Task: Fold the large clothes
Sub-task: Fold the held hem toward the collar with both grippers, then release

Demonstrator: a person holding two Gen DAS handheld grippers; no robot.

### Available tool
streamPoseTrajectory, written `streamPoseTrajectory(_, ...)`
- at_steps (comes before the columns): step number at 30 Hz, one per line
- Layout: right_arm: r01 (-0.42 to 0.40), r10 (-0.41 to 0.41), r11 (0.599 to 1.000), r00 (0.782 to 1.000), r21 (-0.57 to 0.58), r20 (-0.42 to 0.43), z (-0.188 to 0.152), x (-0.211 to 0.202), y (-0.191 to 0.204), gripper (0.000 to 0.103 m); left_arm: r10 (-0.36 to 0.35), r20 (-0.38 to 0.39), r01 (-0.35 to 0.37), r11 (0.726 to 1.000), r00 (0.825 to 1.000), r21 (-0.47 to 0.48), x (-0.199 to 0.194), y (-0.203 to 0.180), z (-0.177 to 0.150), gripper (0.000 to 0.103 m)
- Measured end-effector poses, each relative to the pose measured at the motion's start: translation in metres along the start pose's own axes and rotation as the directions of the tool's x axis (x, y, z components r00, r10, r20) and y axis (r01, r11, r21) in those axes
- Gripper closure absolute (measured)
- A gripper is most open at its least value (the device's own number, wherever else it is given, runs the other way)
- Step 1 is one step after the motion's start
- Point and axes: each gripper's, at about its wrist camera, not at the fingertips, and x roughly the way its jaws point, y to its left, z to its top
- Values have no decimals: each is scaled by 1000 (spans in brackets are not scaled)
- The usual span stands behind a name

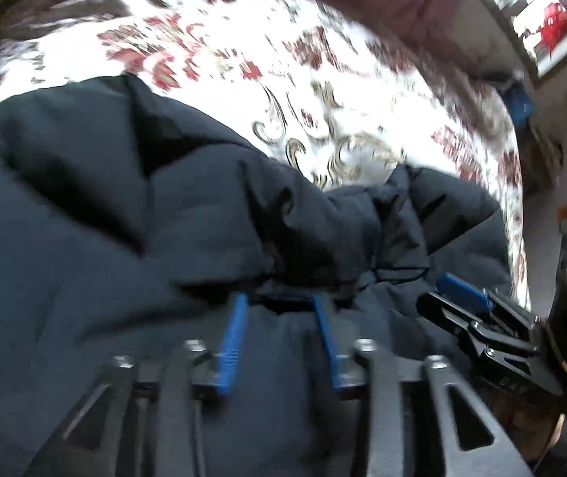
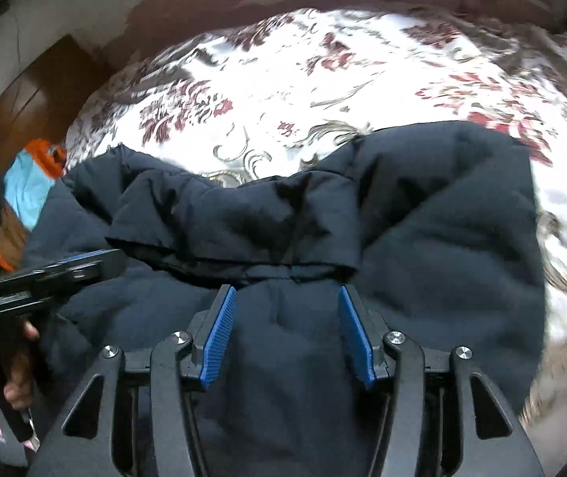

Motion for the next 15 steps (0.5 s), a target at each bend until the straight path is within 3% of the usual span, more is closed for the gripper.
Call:
streamPoseTrajectory(3, 23, -24, 999, 998, 25, 54, -9, -25, -3, 39, -2, 80, 6, 999, 997, -41, -34, 8, -10, 28)
streamPoseTrajectory(4, 23, -25, 999, 997, 31, 68, -11, -31, -9, 36, 4, 92, 1, 999, 996, -50, -43, 9, -14, 25)
streamPoseTrajectory(6, 42, -46, 998, 994, 42, 98, -16, -44, -8, 19, 15, 98, -9, 998, 995, -65, -60, 11, -27, 20)
streamPoseTrajectory(11, 77, -82, 996, 982, 34, 167, -29, -71, 3, 8, 61, 114, -56, 997, 992, -46, -86, 0, -49, 6)
streamPoseTrajectory(15, 102, -100, 995, 971, 5, 216, -49, -99, 13, 4, 89, 154, -92, 996, 984, 11, -109, -7, -71, 1)
